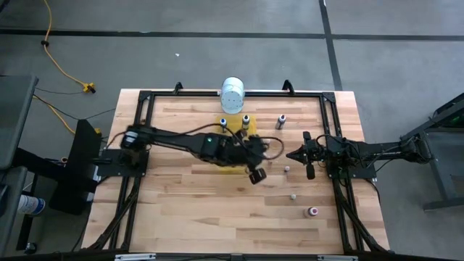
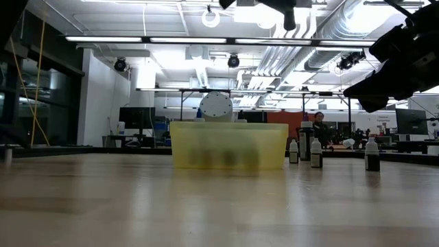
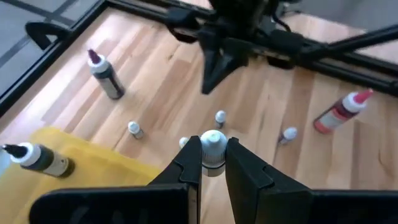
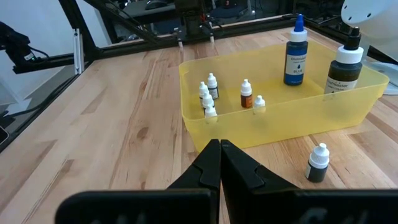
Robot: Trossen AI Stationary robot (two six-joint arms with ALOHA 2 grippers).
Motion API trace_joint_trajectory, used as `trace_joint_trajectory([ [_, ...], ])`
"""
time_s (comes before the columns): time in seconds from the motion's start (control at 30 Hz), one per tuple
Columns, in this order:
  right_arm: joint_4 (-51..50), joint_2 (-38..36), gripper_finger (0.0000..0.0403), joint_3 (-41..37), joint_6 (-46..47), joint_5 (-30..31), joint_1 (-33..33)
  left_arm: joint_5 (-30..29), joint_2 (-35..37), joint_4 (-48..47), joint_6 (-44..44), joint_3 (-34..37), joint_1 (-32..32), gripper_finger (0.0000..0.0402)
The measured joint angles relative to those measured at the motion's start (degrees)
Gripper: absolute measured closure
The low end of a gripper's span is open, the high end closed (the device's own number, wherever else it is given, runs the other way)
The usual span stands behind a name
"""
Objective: Pick & Place food coloring
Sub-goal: Put the small light blue food coloring bottle in the yellow transparent bin
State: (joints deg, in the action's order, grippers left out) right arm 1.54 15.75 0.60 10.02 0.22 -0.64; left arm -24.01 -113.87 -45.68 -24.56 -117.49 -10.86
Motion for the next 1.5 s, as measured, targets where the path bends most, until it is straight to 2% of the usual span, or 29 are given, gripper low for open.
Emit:
trace_joint_trajectory([
  [0.33, 0.24, -0.01, 0.0402, 0.0, 0.0, 0.05, 0.0, 2.5, 14.93, 12.4, -2.86, 28.24, 4.85, 0.0365],
  [0.6, 0.54, 0.29, 0.0402, 0.0, 0.0, 0.12, 0.0, 5.82, 21.92, 20.7, -2.44, 44.26, 9.41, 0.0365],
  [0.77, 0.43, 0.75, 0.0402, 0.0, -0.01, 0.07, 0.0, 10.56, 23.04, 28.27, 2.31, 52.17, 11.24, 0.0365],
  [0.9, 0.4, 1.08, 0.0402, 0.0, 0.0, 0.06, 0.0, 14.76, 23.01, 35.89, 6.38, 57.74, 12.7, 0.0365],
  [1.03, 0.35, 1.46, 0.0402, 0.0, 0.0, 0.01, 0.0, 15.56, 22.98, 39.0, 7.91, 61.41, 14.03, 0.0365],
  [1.23, 0.37, 1.51, 0.0402, 0.0, 0.0, 0.01, 0.0, 15.94, 22.98, 39.97, 10.66, 64.25, 16.06, 0.0365],
  [1.5, 0.37, 1.51, 0.0402, 0.0, 0.0, 0.01, 0.0, 20.63, 22.98, 39.92, 16.51, 65.09, 18.04, 0.0365],
])
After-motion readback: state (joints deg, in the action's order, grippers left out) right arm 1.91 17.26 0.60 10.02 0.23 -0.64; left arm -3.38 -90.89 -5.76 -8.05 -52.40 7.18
